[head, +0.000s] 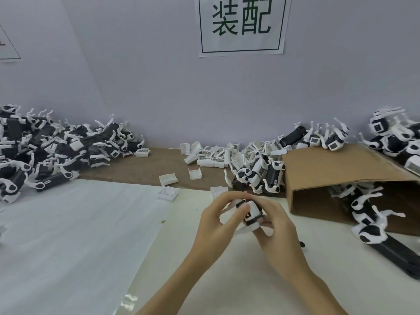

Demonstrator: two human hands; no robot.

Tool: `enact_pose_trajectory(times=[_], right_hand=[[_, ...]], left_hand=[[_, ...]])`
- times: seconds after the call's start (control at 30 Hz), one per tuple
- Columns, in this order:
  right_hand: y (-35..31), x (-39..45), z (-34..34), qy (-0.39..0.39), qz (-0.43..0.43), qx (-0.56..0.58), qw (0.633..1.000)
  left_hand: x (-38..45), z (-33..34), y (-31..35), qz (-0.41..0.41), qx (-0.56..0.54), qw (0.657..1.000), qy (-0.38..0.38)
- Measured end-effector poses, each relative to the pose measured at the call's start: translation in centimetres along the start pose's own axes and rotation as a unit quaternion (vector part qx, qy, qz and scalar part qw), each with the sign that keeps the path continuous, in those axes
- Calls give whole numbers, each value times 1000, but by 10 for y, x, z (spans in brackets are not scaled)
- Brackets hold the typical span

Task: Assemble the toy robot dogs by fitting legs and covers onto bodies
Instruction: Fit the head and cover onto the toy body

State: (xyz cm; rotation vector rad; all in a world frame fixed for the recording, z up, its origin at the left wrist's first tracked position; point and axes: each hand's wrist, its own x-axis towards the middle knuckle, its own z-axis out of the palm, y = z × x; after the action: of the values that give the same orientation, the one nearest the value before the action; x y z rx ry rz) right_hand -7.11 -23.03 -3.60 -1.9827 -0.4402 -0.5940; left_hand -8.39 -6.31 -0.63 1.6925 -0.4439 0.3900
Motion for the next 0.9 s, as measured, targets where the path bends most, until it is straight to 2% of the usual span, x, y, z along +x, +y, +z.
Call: enact_pose_trajectory(times=[0.07, 0.17, 0.23, 0.33, 0.43, 0.5, 0.6, 0.7, 0.8, 0.9], right_hand=[[0, 1, -1, 19, 12, -23, 999], [-2, -1, -2, 64, 2, -76, 995], [-7, -1, -2, 76, -32, -127, 988], [-12, -2, -1, 46, -81, -136, 986], [-15, -6, 3, -32, -74, -58, 995], [-18, -8, 9, -47, -77, -44, 995], [-18, -8, 17, -10, -107, -57, 993], [-16, -7, 15, 18, -133, -100, 986], [-18, -6, 10, -11, -90, -95, 991], [-24, -3, 9, -65, 37, -10, 997]], left_hand=[[2, -2, 3, -51, -42, 998, -2], [3, -3, 0, -49, -55, 997, 12], [0, 2, -3, -77, -78, 993, 34], [1, 5, -9, -107, -110, 980, 129], [5, -10, -14, -102, -169, 961, 195], [10, -23, -17, -81, -190, 961, 182], [14, -34, -18, -33, -173, 976, 132], [14, -32, -19, -42, -192, 975, 102], [13, -29, -17, -69, -171, 977, 111], [16, -31, -17, -75, -76, 986, 126]])
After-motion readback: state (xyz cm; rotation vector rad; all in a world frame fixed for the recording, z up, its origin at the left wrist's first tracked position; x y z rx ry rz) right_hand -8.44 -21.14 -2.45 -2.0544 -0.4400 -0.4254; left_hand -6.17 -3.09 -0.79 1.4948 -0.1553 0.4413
